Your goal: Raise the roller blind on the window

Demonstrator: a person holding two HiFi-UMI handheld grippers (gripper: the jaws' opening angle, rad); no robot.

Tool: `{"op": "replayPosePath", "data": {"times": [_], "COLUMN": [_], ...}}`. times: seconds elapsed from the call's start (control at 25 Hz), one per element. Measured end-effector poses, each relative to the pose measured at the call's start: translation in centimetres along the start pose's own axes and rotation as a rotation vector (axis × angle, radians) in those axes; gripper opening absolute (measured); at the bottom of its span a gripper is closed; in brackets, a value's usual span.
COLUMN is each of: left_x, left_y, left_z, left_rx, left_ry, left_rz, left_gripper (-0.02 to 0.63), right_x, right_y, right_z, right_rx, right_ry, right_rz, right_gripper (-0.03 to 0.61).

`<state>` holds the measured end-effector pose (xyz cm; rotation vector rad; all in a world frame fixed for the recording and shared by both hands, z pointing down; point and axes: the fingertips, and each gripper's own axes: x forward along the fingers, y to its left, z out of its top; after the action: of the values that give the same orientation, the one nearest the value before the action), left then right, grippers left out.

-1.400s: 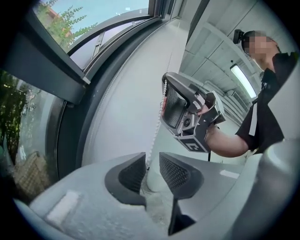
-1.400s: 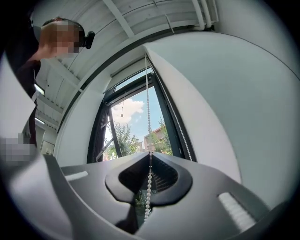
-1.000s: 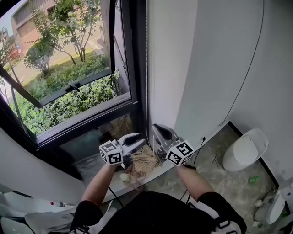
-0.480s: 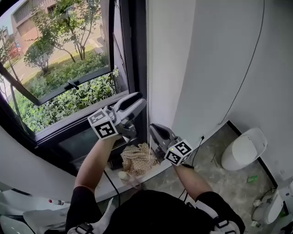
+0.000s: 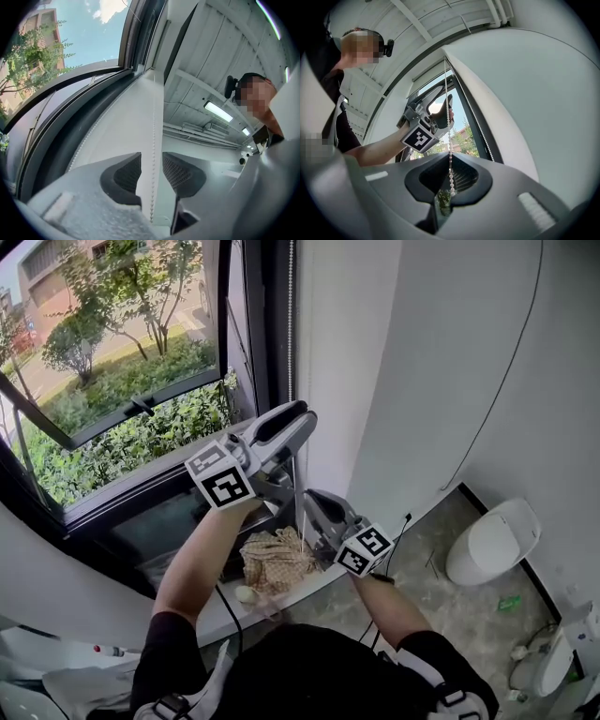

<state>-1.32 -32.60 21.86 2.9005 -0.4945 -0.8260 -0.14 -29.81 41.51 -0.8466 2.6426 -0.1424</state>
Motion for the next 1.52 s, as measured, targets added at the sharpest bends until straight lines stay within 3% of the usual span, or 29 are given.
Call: {"op": "replayPosePath", "data": {"times": [0.2,0.32,0.44,0.6,0.72,0.88,1.08,1.2,1.28,1.52], "left_x": [0.2,0.2,0.1,-0.2,-1.9,-6.6,-8.9,-9.1,-9.2,-10.2], "left_y": [-0.2,-0.5,-0.5,-0.8,-0.4,1.2,0.4,0.7,1.1,2.9], "left_z": [0.0,-0.3,-0.3,-1.3,-5.1,-11.5,-15.3,-15.2,-15.0,-14.6], "left_rx": [0.017,0.022,0.008,0.112,0.128,0.034,0.003,0.016,0.023,-0.034], "left_ry": [0.004,0.012,0.004,0.048,0.099,0.116,0.128,0.124,0.129,0.089], "left_rz": [-0.017,-0.032,-0.045,-0.025,0.013,0.105,0.139,0.156,0.162,0.208], "left_gripper": [0.089,0.008,0.008,0.009,0.009,0.011,0.012,0.012,0.012,0.014], "right_x": [0.1,0.1,0.0,-0.6,-1.9,-4.1,-5.6,-5.2,-4.8,-3.6], "right_y": [-0.2,-0.1,-0.1,-0.5,-1.3,-2.4,-2.6,-2.1,-1.5,-1.7], "right_z": [-0.2,-0.3,-0.1,-1.6,-5.9,-13.5,-17.3,-16.8,-15.4,-7.3], "right_rx": [0.010,0.009,0.023,0.027,0.064,0.109,0.102,0.078,0.055,-0.005], "right_ry": [-0.003,-0.005,-0.014,0.007,0.092,0.293,0.426,0.437,0.412,0.226], "right_rz": [0.001,0.007,0.004,-0.008,-0.049,-0.109,-0.132,-0.104,-0.070,-0.055], "right_gripper": [0.017,0.017,0.017,0.016,0.016,0.017,0.018,0.038,0.105,0.114]}}
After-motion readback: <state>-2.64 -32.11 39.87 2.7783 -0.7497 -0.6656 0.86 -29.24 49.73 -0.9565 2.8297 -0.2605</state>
